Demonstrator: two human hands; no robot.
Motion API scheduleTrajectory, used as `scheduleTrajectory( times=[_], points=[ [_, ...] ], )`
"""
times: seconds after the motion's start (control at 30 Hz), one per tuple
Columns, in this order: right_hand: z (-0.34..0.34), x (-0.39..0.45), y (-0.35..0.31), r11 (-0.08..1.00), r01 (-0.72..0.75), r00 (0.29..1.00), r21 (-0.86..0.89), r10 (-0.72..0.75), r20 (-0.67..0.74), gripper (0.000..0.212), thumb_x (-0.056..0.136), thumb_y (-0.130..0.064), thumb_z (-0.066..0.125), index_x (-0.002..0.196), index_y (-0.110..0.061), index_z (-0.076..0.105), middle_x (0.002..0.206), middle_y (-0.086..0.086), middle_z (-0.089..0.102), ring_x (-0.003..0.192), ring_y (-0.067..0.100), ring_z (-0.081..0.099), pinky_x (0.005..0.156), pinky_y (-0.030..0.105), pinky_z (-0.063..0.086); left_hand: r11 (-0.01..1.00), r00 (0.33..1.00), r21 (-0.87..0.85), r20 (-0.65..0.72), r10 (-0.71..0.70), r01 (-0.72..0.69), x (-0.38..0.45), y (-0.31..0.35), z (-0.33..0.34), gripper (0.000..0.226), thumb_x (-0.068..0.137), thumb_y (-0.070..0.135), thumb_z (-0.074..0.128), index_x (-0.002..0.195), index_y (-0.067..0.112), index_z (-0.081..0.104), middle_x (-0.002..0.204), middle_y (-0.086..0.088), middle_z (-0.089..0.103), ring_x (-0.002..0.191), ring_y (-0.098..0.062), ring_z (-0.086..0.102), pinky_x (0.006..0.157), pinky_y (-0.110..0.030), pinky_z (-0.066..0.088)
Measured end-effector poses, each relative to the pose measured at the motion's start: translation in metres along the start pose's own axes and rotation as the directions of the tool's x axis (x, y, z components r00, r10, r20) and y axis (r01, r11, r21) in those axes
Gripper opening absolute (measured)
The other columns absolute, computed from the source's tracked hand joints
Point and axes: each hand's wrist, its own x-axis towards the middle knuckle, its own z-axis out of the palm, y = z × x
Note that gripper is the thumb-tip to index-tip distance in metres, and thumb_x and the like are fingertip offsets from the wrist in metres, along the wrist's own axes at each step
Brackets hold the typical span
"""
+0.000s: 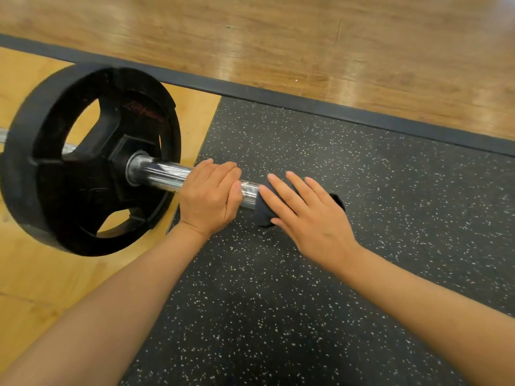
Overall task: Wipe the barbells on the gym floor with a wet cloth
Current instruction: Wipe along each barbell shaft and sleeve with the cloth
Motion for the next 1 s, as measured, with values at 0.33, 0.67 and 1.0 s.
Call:
scheduleTrajectory(
  times=[0.33,0.67,1.0],
  points=[
    [0.001,0.017,-0.011,0.996,-0.087,0.996,0.027,0.086,0.024,0.051,0.108,-0.038,0.027,0.149,-0.013,0.043,0.147,0.012,0.052,0.131,0.035,0.052,0.106,0.049,0.045,0.999,0.999,0.004,0.036,0.031,-0.031,-0.003,-0.001,0.0,0.043,0.102,0.024,0.035,0.11,0.003,0.072,0.114,-0.011,0.071,0.101,-0.03,0.067,0.099,-0.044,0.048],
    [-0.006,-0.004,0.006,0.999,-0.03,0.999,-0.017,0.03,0.029,0.05,0.106,-0.038,0.031,0.151,-0.017,0.037,0.15,0.012,0.048,0.131,0.038,0.051,0.108,0.051,0.041,0.999,0.997,0.047,0.078,0.002,-0.005,-0.004,0.001,-0.001,0.047,0.102,0.025,0.031,0.129,0.004,0.063,0.132,-0.011,0.062,0.12,-0.03,0.061,0.107,-0.047,0.043],
    [-0.022,0.015,-0.001,0.987,-0.073,0.996,0.146,0.065,0.058,0.059,0.101,-0.045,0.037,0.149,-0.012,0.044,0.155,0.011,0.041,0.139,0.029,0.044,0.113,0.052,0.035,0.965,0.968,-0.185,0.201,-0.148,0.186,0.005,0.009,-0.023,0.049,0.106,0.025,0.025,0.133,0.0,0.057,0.136,-0.012,0.059,0.128,-0.026,0.054,0.114,-0.047,0.034]
  ],
)
